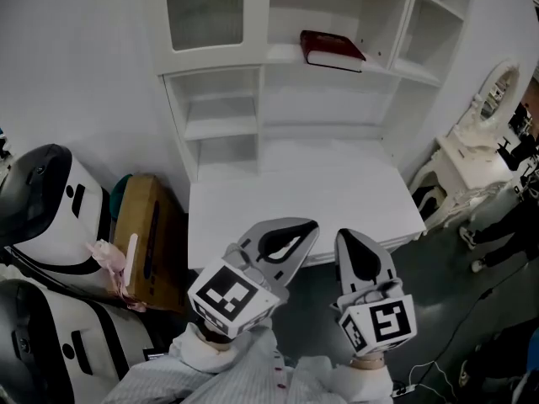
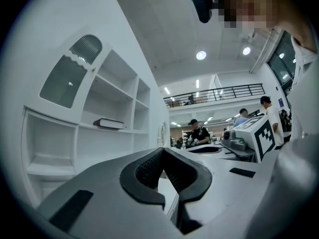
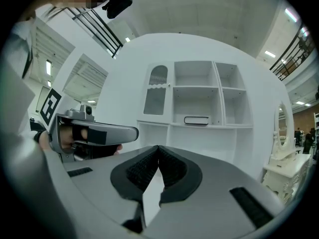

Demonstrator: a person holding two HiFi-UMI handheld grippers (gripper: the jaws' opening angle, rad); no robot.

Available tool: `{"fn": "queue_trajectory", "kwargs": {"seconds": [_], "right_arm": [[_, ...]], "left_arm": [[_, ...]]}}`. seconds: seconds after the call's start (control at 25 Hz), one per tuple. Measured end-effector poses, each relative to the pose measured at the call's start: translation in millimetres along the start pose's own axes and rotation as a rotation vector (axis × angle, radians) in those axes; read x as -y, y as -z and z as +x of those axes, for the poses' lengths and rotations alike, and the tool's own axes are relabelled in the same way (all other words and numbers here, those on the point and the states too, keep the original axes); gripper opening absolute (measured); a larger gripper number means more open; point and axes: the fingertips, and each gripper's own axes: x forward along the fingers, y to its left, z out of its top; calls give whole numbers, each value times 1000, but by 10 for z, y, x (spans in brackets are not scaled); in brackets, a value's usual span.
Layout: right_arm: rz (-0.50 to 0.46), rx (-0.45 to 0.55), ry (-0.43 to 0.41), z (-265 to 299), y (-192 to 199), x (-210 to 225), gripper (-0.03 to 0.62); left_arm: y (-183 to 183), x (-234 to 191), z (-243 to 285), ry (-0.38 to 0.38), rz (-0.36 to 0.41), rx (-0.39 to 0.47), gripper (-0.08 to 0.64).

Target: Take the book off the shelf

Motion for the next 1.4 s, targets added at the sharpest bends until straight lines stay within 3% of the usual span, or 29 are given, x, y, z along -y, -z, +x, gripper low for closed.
{"fn": "queue_trajectory", "kwargs": {"seconds": [0.4,0.8,1.4], "right_arm": [[-1,-6,55,566,65,175,14],[19,-32,100,718,225,250,14],[66,-29,9,1282,436,723,14]], "left_arm": [[80,-588,215,41,5,3,11],[256,-752,300,77,-12,-22,11],[395,-1173,799,-2,-1,-51,11]]}}
